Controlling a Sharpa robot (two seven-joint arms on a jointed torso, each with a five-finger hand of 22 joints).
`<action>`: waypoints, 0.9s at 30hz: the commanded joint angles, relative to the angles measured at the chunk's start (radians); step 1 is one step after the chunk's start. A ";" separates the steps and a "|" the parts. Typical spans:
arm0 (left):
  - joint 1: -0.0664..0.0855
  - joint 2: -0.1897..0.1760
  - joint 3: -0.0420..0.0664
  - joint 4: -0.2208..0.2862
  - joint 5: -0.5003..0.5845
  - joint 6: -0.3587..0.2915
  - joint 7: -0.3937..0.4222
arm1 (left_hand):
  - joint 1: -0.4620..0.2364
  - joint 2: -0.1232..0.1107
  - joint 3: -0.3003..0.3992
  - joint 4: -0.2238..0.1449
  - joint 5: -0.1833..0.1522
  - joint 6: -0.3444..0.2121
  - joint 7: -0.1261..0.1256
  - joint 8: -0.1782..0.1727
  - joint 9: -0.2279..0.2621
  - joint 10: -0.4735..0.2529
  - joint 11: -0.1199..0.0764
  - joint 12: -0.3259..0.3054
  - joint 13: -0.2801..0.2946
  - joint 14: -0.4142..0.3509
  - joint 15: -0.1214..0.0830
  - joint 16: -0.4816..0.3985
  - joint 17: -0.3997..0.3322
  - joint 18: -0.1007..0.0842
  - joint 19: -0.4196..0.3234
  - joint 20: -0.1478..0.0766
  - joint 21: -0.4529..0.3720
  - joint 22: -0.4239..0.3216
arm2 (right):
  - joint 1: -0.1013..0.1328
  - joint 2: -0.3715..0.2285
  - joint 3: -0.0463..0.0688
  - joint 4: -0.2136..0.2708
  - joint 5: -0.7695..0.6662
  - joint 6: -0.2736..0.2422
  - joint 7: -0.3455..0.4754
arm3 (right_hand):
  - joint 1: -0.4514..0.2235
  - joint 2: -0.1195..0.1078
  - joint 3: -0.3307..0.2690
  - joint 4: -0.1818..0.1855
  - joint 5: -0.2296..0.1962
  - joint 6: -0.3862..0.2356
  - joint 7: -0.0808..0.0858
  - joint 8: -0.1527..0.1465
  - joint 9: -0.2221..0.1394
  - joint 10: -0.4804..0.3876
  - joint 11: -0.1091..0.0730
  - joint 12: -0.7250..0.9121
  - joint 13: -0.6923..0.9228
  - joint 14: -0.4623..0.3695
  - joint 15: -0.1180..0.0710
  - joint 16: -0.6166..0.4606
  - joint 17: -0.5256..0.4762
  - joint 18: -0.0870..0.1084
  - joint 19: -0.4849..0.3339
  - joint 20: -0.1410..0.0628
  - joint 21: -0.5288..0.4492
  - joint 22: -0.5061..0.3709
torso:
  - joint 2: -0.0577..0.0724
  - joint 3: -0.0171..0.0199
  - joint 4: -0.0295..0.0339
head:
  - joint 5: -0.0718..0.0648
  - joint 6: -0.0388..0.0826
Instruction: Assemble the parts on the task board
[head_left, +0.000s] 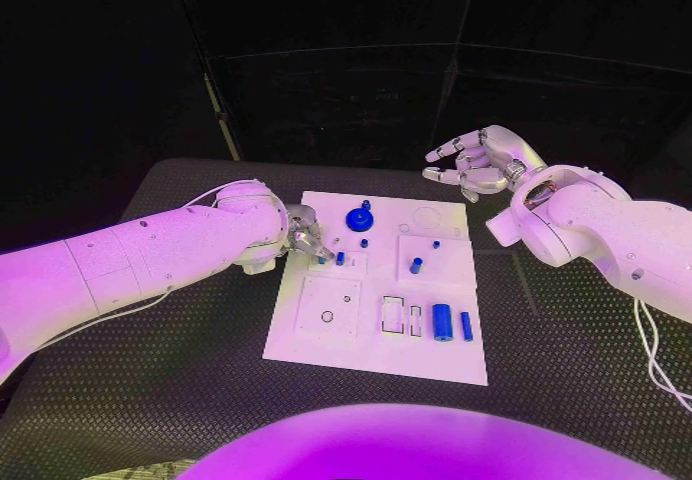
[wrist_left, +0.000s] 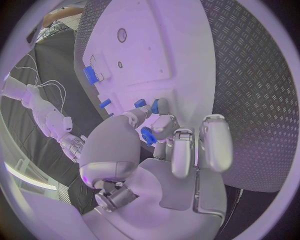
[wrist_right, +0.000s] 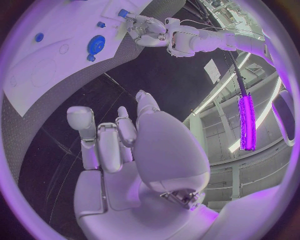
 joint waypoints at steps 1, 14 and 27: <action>-0.005 0.000 -0.003 -0.003 0.007 0.005 -0.003 | -0.032 -0.016 -0.049 0.024 -0.006 0.003 0.006 -0.003 -0.004 -0.003 0.008 0.005 0.002 0.104 -0.003 0.003 0.263 -0.012 0.027 -0.004 0.007 0.052 | 0.002 0.001 0.001 0.001 0.004 0.000 0.010 | 0.001 0.009 0.000 0.001 0.006 -0.001 -0.006 0.004 -0.001 0.002 -0.001 0.001 -0.003 0.043 -0.008 -0.007 -0.003 0.008 0.002 -0.006 -0.007 -0.004 | 0.000 -0.0004 0.0001 | -0.002 0.000; -0.005 -0.019 0.001 0.020 0.006 -0.079 0.004 | -0.031 0.002 -0.232 0.105 0.000 -0.001 0.006 -0.006 -0.030 -0.018 0.008 -0.011 -0.018 0.104 -0.004 0.003 0.263 -0.011 0.027 -0.005 -0.001 0.051 | 0.001 0.001 0.001 -0.003 0.006 -0.004 0.012 | -0.001 0.008 -0.002 0.003 0.007 -0.003 -0.006 0.003 -0.002 -0.001 -0.001 -0.001 -0.006 0.043 -0.008 -0.009 -0.006 0.009 -0.001 -0.006 -0.010 -0.010 | 0.000 -0.0004 0.0002 | -0.005 0.000; -0.005 -0.040 0.029 0.053 0.007 -0.135 0.010 | 0.003 0.023 -0.329 0.155 0.002 -0.012 0.009 -0.002 -0.044 -0.035 0.011 -0.031 -0.045 0.104 -0.002 0.003 0.263 -0.004 0.018 -0.004 -0.031 0.030 | 0.001 0.007 0.000 -0.014 0.014 -0.004 0.018 | -0.010 0.004 -0.008 0.008 0.009 -0.008 -0.005 0.002 -0.002 -0.002 0.001 -0.002 -0.007 0.043 -0.006 -0.010 -0.005 0.009 -0.002 -0.005 -0.013 -0.012 | 0.001 -0.0003 0.0016 | -0.005 0.000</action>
